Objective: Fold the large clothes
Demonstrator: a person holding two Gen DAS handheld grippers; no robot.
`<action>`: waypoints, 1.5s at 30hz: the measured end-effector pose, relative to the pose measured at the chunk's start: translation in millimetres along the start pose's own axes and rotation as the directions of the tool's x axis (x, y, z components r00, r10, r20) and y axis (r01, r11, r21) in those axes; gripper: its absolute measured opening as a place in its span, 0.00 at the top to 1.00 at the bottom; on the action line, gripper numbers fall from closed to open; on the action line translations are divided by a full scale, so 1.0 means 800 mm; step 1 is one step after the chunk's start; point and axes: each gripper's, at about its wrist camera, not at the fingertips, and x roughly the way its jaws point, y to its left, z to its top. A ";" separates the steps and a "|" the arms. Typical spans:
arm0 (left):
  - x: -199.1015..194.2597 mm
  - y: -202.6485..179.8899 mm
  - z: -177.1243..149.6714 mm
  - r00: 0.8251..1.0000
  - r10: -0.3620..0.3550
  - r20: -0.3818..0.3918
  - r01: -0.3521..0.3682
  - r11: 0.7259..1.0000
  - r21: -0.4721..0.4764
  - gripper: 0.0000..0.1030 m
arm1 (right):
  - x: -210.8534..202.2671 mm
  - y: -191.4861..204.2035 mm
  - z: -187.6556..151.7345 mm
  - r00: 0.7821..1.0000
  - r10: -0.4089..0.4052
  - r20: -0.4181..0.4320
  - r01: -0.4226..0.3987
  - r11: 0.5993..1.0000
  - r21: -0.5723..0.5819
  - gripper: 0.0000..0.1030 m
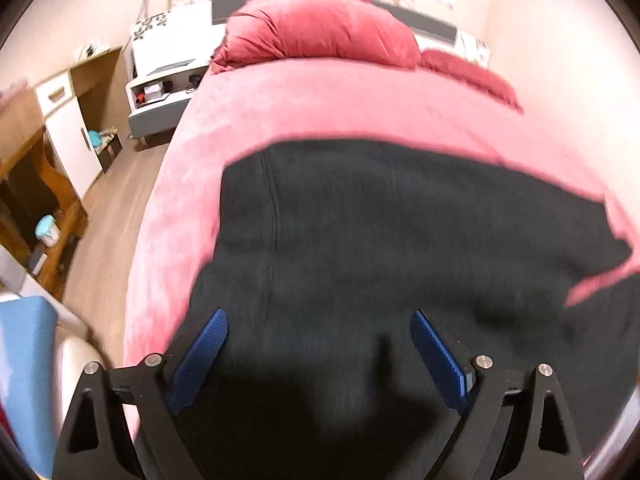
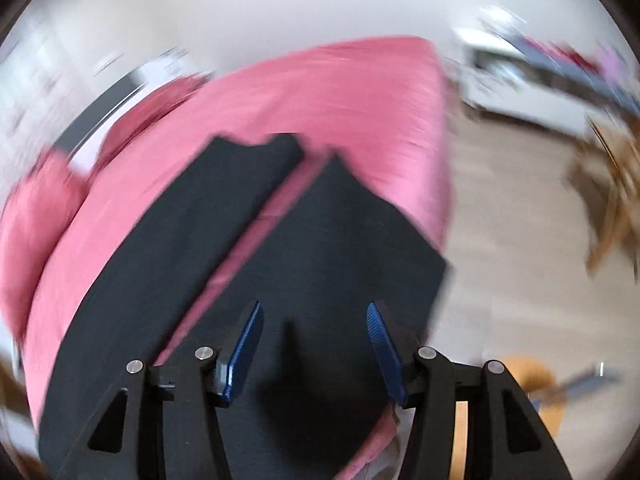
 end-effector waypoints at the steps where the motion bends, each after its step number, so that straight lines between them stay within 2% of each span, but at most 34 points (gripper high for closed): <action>1: 0.004 0.002 0.014 1.000 -0.002 0.003 0.002 1.000 -0.015 0.09 | 0.004 0.025 0.005 1.000 0.018 -0.014 -0.018 0.998 -0.057 0.45; 5: 0.037 0.014 0.079 1.000 0.018 0.001 -0.018 0.998 -0.066 0.06 | 0.039 0.106 0.012 0.996 0.047 -0.080 -0.062 0.981 -0.184 0.45; 11: 0.100 0.040 0.143 0.995 0.092 -0.032 -0.096 0.986 -0.135 0.06 | 0.096 0.179 0.027 0.989 0.030 -0.143 -0.060 0.976 -0.211 0.45; 16: 0.156 0.055 0.160 0.987 0.129 -0.093 -0.145 0.970 -0.194 0.06 | 0.124 0.214 0.060 0.996 -0.049 -0.076 0.024 0.954 -0.300 0.44; 19: 0.181 0.063 0.158 0.987 0.104 -0.126 -0.129 0.971 -0.204 0.06 | 0.144 0.209 0.103 0.997 -0.068 -0.043 0.051 0.947 -0.316 0.42; 22: 0.194 0.072 0.161 0.985 0.091 -0.147 -0.120 0.973 -0.199 0.00 | 0.170 0.201 0.156 0.999 -0.018 -0.049 0.004 0.962 -0.272 0.33; 24: 0.201 0.077 0.162 0.984 0.065 -0.164 -0.101 0.970 -0.220 0.00 | 0.188 0.193 0.189 0.999 -0.022 -0.047 0.011 0.973 -0.229 0.31; 26: 0.213 0.082 0.164 0.979 0.047 -0.200 -0.095 0.966 -0.240 0.00 | 0.218 0.189 0.214 0.996 -0.037 -0.080 0.025 0.987 -0.156 0.31; 28: 0.216 0.081 0.170 0.979 0.038 -0.202 -0.086 0.968 -0.235 0.00 | 0.245 0.193 0.231 0.992 -0.019 -0.124 0.011 0.998 -0.068 0.31; 31: 0.228 0.077 0.180 0.977 0.046 -0.207 -0.084 0.980 -0.178 0.00 | 0.278 0.205 0.236 0.983 0.004 -0.183 0.007 0.998 0.059 0.31; 33: 0.233 0.073 0.182 0.978 0.059 -0.198 -0.085 0.989 -0.123 0.00 | 0.302 0.225 0.230 0.964 -0.067 -0.256 0.084 0.995 0.059 0.31; 34: 0.233 0.072 0.181 0.980 0.059 -0.192 -0.082 0.990 -0.112 0.00 | 0.315 0.233 0.224 0.948 -0.101 -0.303 0.121 0.992 0.048 0.30; 35: 0.234 0.074 0.181 0.981 0.053 -0.187 -0.075 0.991 -0.112 0.00 | 0.324 0.246 0.217 0.933 -0.177 -0.313 0.184 0.983 -0.007 0.30; 36: 0.236 0.078 0.180 0.982 0.035 -0.184 -0.059 0.990 -0.126 0.00 | 0.325 0.257 0.213 0.930 -0.224 -0.290 0.213 0.975 -0.070 0.28; 37: 0.236 0.082 0.178 0.983 0.020 -0.183 -0.046 0.990 -0.137 0.00 | 0.325 0.264 0.210 0.930 -0.252 -0.268 0.230 0.967 -0.111 0.30; 39: 0.231 0.084 0.178 0.983 -0.003 -0.183 -0.024 0.989 -0.148 0.00 | 0.319 0.267 0.204 0.939 -0.244 -0.241 0.220 0.968 -0.121 0.44; 41: 0.225 0.085 0.177 0.983 -0.024 -0.181 -0.005 0.987 -0.161 0.00 | 0.307 0.261 0.201 0.951 -0.206 -0.229 0.189 0.977 -0.096 0.92; 43: 0.214 0.098 0.175 0.985 -0.084 -0.148 0.049 0.973 -0.227 0.00 | 0.295 0.246 0.197 0.961 -0.148 -0.235 0.145 0.989 -0.032 0.93; 45: 0.202 0.114 0.173 0.987 -0.132 -0.087 0.098 0.945 -0.311 0.00 | 0.287 0.222 0.190 0.966 -0.079 -0.245 0.096 0.994 0.057 0.93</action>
